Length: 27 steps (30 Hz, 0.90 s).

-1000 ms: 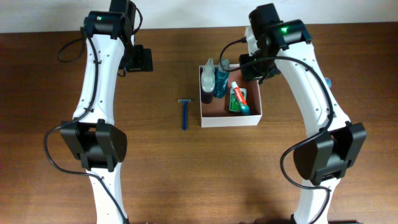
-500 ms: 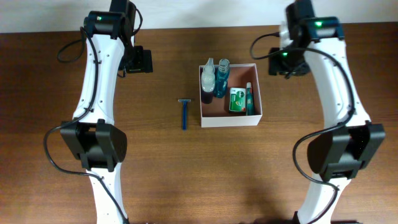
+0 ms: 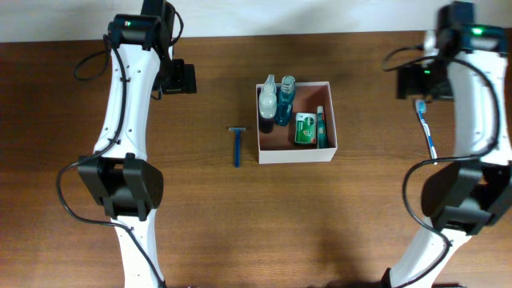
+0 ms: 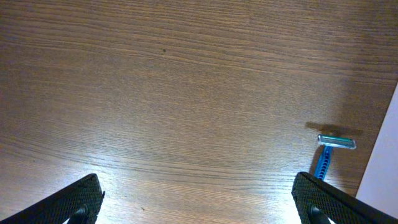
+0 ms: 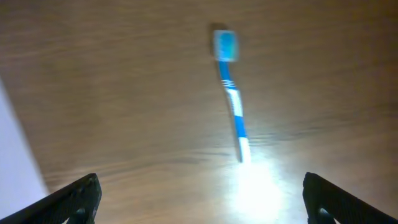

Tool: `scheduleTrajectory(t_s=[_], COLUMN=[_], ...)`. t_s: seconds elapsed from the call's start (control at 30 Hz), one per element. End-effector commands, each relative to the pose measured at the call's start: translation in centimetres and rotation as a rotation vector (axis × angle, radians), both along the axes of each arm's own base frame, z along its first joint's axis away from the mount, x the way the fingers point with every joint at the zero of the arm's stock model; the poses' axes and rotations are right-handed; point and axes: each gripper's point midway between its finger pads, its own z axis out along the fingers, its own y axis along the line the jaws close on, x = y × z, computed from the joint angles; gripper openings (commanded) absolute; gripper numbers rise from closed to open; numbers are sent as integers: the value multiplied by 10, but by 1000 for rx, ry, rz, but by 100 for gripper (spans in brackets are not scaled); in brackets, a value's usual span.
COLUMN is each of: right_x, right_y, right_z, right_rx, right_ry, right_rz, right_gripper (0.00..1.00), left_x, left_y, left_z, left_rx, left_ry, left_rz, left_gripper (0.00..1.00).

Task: Pack container
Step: 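Open the right gripper and move it over the blue toothbrush, then lower the right gripper and grasp the toothbrush handle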

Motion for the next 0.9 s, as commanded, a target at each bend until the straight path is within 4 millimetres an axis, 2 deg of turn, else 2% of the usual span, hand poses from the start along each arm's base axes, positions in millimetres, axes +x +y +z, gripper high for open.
scheduleTrajectory(t_s=[0.0, 0.1, 0.2, 0.33, 0.6, 0.87], right_x=[-7, -16, -25, -26, -4, -7], right_y=[-20, -38, -58, -67, -71, -58], right_z=[-5, -20, -37, -55, -77, -124], right_rx=[39, 70, 86, 122, 100, 157], right_ry=[13, 29, 52, 65, 43, 144], right_rz=[111, 145, 99, 75, 140, 155], right_gripper=[99, 99, 99, 99, 99, 99], left_x=[-2, -1, 1, 5, 10, 10], left_y=[0, 0, 0, -1, -1, -1], left_z=[-2, -2, -2, -1, 0, 0], left_rx=[-3, -4, -5, -7, -9, -9], left_ry=[11, 9, 0, -17, -38, -38], left_rz=[9, 9, 9, 9, 9, 9], left_gripper=[99, 99, 99, 99, 99, 99])
